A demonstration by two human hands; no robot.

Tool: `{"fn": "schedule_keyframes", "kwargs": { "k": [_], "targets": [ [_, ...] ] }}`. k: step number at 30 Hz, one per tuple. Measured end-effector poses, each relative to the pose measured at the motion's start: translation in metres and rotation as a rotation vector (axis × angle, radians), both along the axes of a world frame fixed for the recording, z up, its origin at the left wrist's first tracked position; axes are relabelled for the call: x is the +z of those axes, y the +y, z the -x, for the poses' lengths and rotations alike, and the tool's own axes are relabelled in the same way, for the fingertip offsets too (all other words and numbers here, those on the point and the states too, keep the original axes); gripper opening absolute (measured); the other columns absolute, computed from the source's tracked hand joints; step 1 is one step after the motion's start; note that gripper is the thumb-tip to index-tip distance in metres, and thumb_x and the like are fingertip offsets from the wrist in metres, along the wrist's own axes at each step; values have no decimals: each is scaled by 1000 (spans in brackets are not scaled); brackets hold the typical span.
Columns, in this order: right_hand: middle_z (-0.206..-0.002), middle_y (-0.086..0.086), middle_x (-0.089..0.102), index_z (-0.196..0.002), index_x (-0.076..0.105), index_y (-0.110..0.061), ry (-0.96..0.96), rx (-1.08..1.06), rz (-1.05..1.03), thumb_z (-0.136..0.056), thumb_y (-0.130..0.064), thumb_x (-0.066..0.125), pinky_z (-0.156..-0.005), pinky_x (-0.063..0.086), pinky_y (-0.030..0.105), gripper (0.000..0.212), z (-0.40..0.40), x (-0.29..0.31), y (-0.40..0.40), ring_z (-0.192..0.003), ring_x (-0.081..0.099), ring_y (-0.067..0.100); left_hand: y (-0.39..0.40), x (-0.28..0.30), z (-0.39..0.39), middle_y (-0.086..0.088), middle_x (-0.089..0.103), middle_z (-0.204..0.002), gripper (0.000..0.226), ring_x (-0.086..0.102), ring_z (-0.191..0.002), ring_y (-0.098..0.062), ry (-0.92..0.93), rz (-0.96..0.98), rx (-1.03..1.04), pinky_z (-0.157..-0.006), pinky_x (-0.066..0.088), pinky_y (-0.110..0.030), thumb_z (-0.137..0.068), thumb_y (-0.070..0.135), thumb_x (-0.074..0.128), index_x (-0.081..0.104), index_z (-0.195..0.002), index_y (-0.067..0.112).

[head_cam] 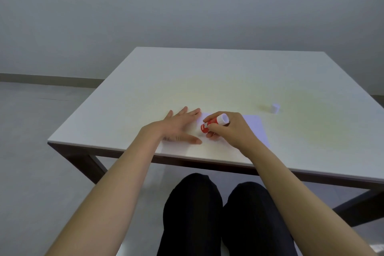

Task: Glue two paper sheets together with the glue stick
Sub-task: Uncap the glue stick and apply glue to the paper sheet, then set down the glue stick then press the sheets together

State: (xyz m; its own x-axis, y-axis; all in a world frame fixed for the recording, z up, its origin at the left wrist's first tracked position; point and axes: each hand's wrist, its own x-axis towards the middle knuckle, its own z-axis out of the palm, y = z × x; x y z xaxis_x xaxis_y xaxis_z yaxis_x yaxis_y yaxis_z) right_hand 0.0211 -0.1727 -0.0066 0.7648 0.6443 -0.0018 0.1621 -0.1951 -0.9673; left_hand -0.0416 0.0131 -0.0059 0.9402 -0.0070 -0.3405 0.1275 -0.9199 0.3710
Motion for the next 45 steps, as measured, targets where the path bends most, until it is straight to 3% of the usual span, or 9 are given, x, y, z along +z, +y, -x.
{"fn": "schedule_keyframes", "kwargs": {
  "k": [4, 9, 17, 22, 27, 33, 37, 41, 45],
  "targets": [
    [-68, -1, 75, -79, 73, -18, -11, -70, -10, -74, -16, 67, -64, 57, 22, 9, -3, 0, -7, -65, 71, 12, 0, -1, 1, 16, -10, -159, 97, -19, -145, -9, -1, 9, 8, -117, -16, -44, -82, 56, 58, -5, -150, 29],
    [-71, 8, 76, -79, 73, -12, 47, -120, -2, -74, -12, 63, -72, 58, 43, 12, -11, 2, -20, -65, 71, 22, 1, -1, 2, 17, -10, -159, 96, -18, -145, -8, -7, 9, 4, -117, -16, -44, -82, 56, 58, -4, -150, 29],
    [-69, 6, 75, -74, 72, -8, 27, -185, 23, -75, -12, 60, -73, 59, 47, 13, -10, 6, -32, -63, 70, 23, 0, -2, 4, 19, -10, -158, 94, -18, -145, -8, -18, 37, 19, -117, -17, -44, -82, 55, 59, -2, -150, 30],
    [-71, -4, 73, -85, 67, -21, -53, -423, -88, -78, -14, 62, -74, 59, 33, 12, -4, 9, -39, -68, 73, 16, 0, -4, 5, 19, -8, -158, 94, -19, -144, -6, -38, 63, 43, -115, -18, -41, -81, 54, 61, 0, -150, 32],
    [-75, 16, 72, -89, 54, -3, 626, -338, -618, -90, 2, 54, -66, 61, 32, 6, 14, 10, -35, -71, 74, 31, 0, -3, 6, 10, -3, -160, 95, -16, -146, -27, -18, 218, 283, -114, -4, -55, -70, 59, 69, 4, -140, 59],
    [-99, 23, 69, -98, 60, 5, 1170, -285, -993, -88, -1, 60, -67, 62, 32, 12, 47, 8, -19, -82, 74, 29, -11, 0, 14, 17, 47, -141, 59, 36, -134, 0, -445, 738, 432, -110, 25, -27, -73, 41, 74, 53, -128, 40],
    [-94, 5, 66, -102, 64, -6, 1128, -284, -843, -89, -18, 61, -57, 46, 23, 17, 49, 13, -5, -74, 60, 16, -45, 1, 14, 14, 75, -99, 20, 65, -101, 2, -650, 858, 476, -94, 46, -22, -71, 41, 74, 76, -90, 33],
    [-101, 1, 64, -105, 63, -14, 1084, -272, -697, -90, -22, 60, -61, 38, 25, 17, 46, 12, 5, -75, 51, 17, -58, 5, 7, 15, 76, -83, 7, 69, -83, 2, -754, 928, 578, -68, 46, -4, -70, 37, 74, 77, -76, 32],
    [-96, 0, 71, -105, 66, -19, 917, -238, -527, -92, -31, 56, -66, 41, 26, 20, 41, 14, 6, -76, 55, 17, -50, 16, -1, 9, 77, -76, 10, 71, -78, -4, -737, 911, 622, -70, 47, -14, -66, 35, 77, 76, -71, 26]
  ]
}}
